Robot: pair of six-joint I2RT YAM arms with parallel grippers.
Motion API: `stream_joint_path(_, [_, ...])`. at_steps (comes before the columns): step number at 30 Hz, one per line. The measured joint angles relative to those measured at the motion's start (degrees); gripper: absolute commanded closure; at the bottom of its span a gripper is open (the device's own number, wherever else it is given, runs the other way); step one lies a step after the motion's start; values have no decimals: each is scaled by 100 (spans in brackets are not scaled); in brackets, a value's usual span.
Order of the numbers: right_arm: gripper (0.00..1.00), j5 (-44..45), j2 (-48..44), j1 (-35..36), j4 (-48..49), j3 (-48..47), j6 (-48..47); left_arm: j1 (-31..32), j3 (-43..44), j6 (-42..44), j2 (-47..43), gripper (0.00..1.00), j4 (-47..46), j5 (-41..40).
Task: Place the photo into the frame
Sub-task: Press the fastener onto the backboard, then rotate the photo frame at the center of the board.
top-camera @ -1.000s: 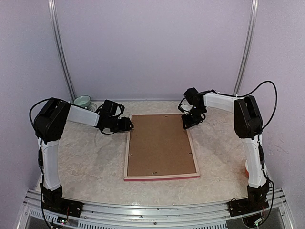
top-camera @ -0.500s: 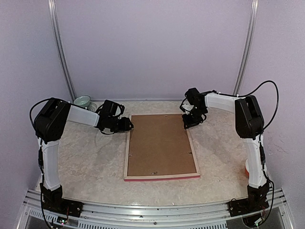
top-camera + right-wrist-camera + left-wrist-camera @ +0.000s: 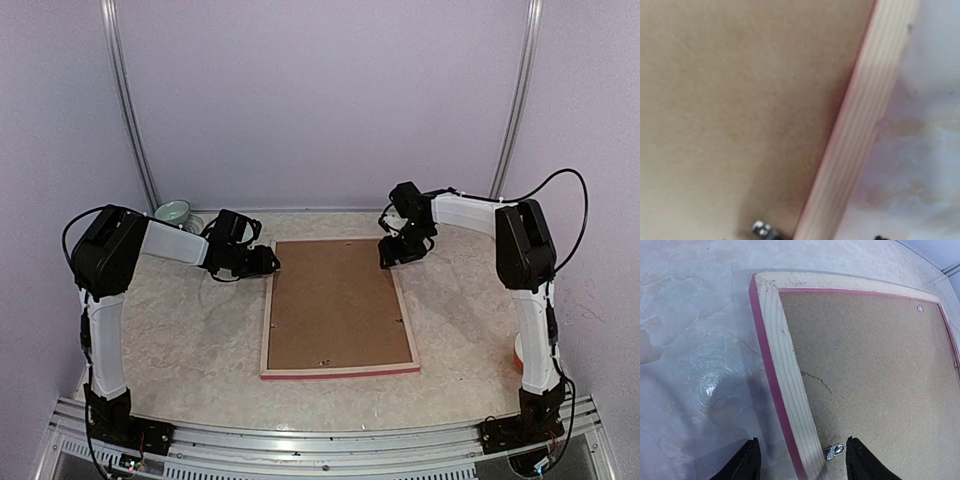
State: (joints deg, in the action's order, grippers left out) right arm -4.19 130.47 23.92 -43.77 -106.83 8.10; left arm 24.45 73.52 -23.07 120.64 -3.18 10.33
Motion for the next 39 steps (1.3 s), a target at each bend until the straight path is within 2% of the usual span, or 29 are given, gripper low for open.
stream_joint_path(3, [23, -4, -166, 0, 37, 20, 61, 0, -28, -13, 0, 38, -50, 2])
stream_joint_path(6, [21, -17, -302, -9, 144, 35, 127, 0, -74, -50, -7, 33, -153, 13])
stream_joint_path(7, [20, -31, -326, -13, 181, 50, 157, 2, -96, -63, -20, 30, -179, 13])
stream_joint_path(8, [20, -92, -358, -26, 254, 105, 201, 15, -122, -68, -39, 23, -199, 7])
stream_joint_path(15, [20, -874, -748, -179, 839, 1224, 645, 280, -413, -120, -501, 2, -107, -247])
stream_joint_path(20, [20, -1340, -1158, -199, 1346, 2157, 973, 531, -1005, -282, -1123, 1, -140, -334])
stream_joint_path(25, [20, -1620, -1576, -199, 1781, 2774, 1200, 511, -1438, -393, -1300, 2, -149, -337])
stream_joint_path(39, [21, -2022, -2055, -186, 2625, 3921, 1541, 553, -1322, -612, -1091, 2, -240, -7])
